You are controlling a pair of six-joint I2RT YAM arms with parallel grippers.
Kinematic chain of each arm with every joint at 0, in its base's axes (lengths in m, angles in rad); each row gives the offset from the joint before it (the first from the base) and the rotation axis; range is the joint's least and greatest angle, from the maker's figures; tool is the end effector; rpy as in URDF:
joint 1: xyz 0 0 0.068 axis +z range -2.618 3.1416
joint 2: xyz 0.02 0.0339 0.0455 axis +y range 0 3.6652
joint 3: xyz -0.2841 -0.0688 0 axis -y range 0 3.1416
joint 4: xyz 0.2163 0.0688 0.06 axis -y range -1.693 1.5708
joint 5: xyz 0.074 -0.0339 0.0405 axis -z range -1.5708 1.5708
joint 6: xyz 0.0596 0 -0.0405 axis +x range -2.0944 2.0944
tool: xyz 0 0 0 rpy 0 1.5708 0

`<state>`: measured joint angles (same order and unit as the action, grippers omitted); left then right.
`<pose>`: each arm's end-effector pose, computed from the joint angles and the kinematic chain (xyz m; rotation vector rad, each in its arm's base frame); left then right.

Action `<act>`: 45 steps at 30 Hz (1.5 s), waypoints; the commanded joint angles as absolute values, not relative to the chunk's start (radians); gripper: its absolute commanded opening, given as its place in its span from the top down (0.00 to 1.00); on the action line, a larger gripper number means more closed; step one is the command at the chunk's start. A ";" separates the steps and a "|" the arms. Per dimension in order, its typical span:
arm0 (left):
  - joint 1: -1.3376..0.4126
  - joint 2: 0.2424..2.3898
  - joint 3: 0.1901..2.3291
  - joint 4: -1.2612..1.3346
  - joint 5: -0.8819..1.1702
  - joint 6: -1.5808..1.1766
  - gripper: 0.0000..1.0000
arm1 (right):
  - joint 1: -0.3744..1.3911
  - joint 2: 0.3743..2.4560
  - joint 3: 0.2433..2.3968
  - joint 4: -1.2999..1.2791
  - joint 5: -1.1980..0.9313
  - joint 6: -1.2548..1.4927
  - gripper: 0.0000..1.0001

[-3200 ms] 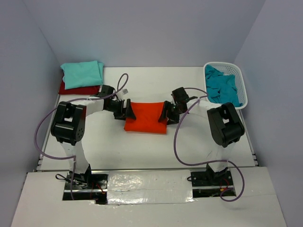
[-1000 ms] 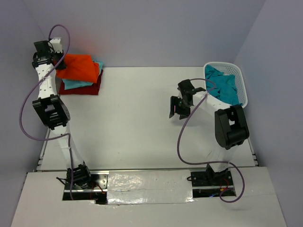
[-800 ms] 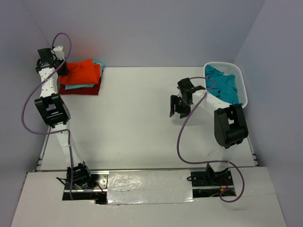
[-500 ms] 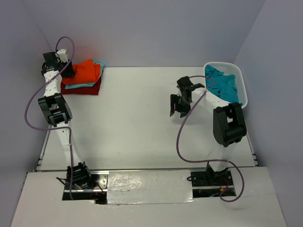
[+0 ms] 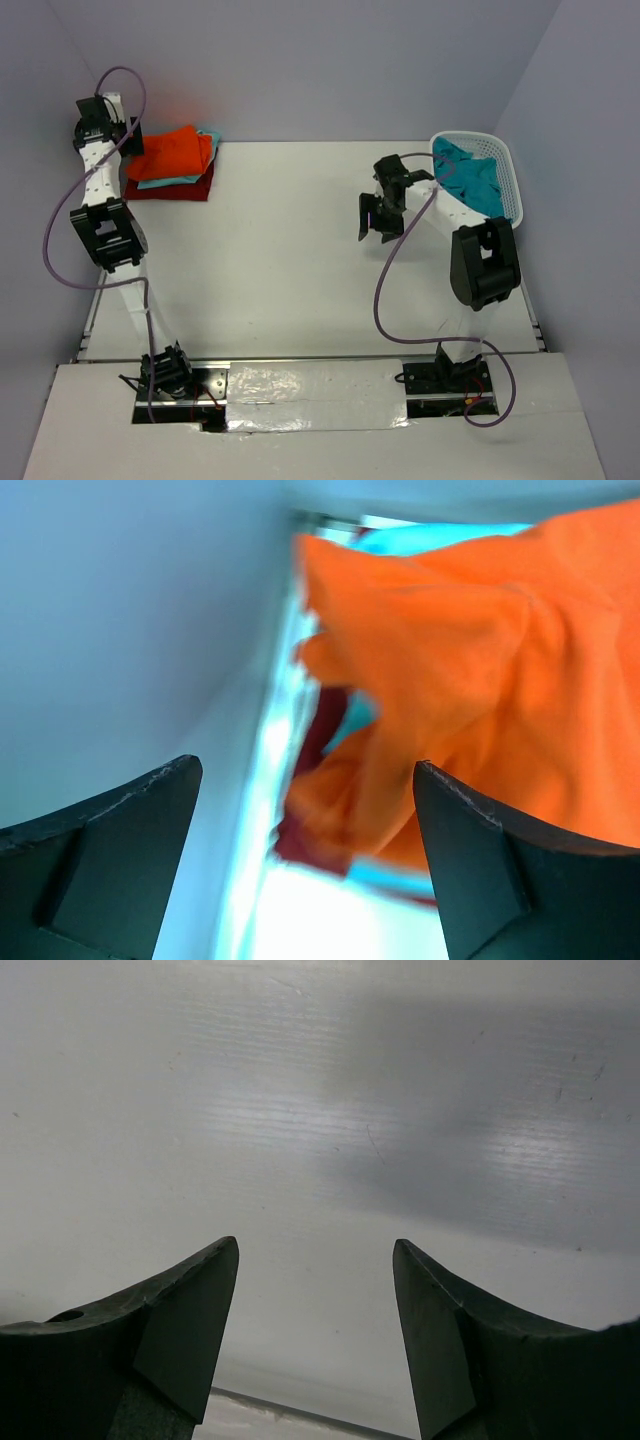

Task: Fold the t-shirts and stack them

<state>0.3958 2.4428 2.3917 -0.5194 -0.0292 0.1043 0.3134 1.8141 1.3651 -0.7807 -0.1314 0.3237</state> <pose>0.5244 0.2210 0.2730 -0.3305 2.1330 0.3224 0.3342 0.1165 0.2240 -0.0176 2.8403 0.3307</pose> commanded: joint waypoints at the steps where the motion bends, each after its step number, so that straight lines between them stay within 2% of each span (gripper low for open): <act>1: 0.390 2.246 2.366 -0.560 -0.191 0.185 0.01 | 0.302 1.737 1.474 -0.813 -0.106 0.310 0.29; 5: 0.359 2.197 2.341 -0.571 -0.248 0.244 0.04 | 0.287 1.727 1.552 -0.839 -0.113 0.292 0.28; 7: 0.312 2.192 2.347 -0.572 -0.212 0.271 0.13 | 0.282 1.726 1.581 -0.844 -0.123 0.284 0.28; 8: 0.290 2.191 2.344 -0.572 -0.163 0.291 0.23 | 0.281 1.727 1.589 -0.844 -0.126 0.281 0.28; 10: 0.206 2.204 2.347 -0.577 -0.062 0.345 0.37 | 0.282 1.732 1.601 -0.842 -0.130 0.278 0.28; 11: 0.181 2.236 2.355 -0.578 -0.051 0.348 0.40 | 0.282 1.733 1.601 -0.838 -0.132 0.278 0.28; 12: 0.138 2.255 2.370 -0.574 -0.040 0.330 0.39 | 0.282 1.739 1.598 -0.836 -0.136 0.276 0.28; 14: 0.108 2.322 2.388 -0.555 -0.032 0.264 0.25 | 0.282 1.747 1.591 -0.834 -0.140 0.275 0.28; 16: 0.080 2.379 2.437 -0.537 -0.085 0.226 0.18 | 0.281 1.755 1.577 -0.838 -0.138 0.273 0.28; 19: 0.067 2.457 2.467 -0.497 -0.219 0.184 0.19 | 0.281 1.752 1.554 -0.839 -0.130 0.268 0.29; 23: 0.067 2.419 2.379 -0.394 -0.281 0.184 0.22 | 0.281 1.746 1.533 -0.842 -0.123 0.268 0.29; 31: 0.055 2.454 2.368 -0.387 -0.259 0.213 0.33 | 0.281 1.755 1.512 -0.831 -0.132 0.279 0.29; 40: 0.055 2.500 2.373 -0.394 -0.149 0.166 0.35 | 0.281 1.775 1.531 -0.857 -0.118 0.262 0.29; 41: 0.055 2.503 2.378 -0.393 -0.146 0.167 0.37 | 0.281 1.778 1.531 -0.857 -0.117 0.261 0.29; 43: 0.054 2.522 2.385 -0.396 -0.161 0.176 0.48 | 0.281 1.787 1.534 -0.862 -0.115 0.261 0.29; 44: 0.054 2.526 2.387 -0.399 -0.170 0.181 0.56 | 0.281 1.787 1.537 -0.864 -0.117 0.262 0.29; 45: 0.054 2.533 2.387 -0.405 -0.181 0.187 0.70 | 0.281 1.787 1.539 -0.864 -0.120 0.262 0.29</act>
